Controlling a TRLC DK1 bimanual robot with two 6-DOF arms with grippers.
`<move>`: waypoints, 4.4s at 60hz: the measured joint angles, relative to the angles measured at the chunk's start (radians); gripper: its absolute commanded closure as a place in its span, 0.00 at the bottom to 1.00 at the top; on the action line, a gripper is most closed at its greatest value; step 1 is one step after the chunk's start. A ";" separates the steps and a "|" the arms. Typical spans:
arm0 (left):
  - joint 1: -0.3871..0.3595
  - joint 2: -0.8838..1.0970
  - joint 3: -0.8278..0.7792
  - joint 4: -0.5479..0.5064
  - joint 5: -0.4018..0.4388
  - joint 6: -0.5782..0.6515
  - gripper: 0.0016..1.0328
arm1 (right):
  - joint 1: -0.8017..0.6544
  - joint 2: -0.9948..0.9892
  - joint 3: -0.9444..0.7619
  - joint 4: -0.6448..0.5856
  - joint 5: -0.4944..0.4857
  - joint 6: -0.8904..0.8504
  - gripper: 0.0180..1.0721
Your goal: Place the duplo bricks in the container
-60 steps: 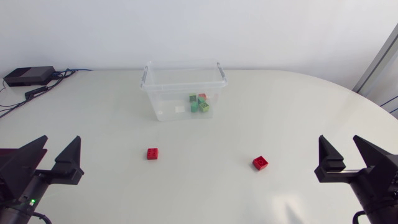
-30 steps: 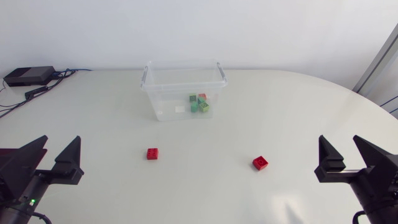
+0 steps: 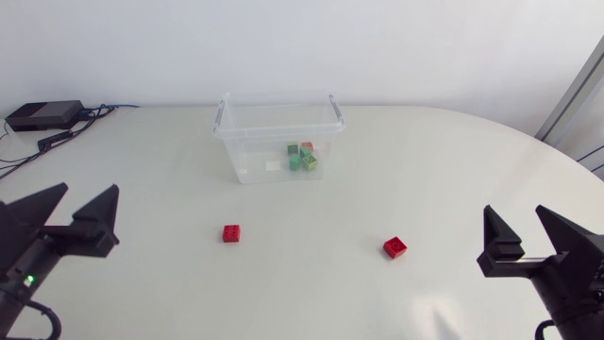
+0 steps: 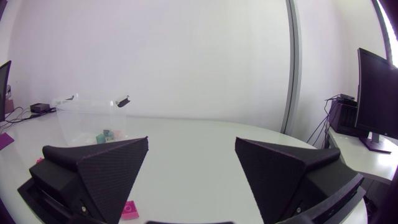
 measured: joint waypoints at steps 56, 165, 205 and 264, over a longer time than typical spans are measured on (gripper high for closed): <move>-0.315 1.501 1.020 -0.818 0.013 -0.255 0.10 | 0.000 0.000 0.000 0.000 0.000 0.000 0.04; -0.331 1.505 1.374 -0.492 -0.035 -0.237 0.77 | 0.013 0.000 0.000 -0.008 0.000 -0.003 0.04; -0.278 1.480 1.417 -0.579 -0.156 -0.208 0.04 | 0.067 0.032 0.034 -0.069 0.000 -0.003 0.04; -0.214 0.274 0.394 -0.558 -0.190 -0.067 0.05 | 0.172 1.014 0.822 -0.542 -0.040 0.041 0.04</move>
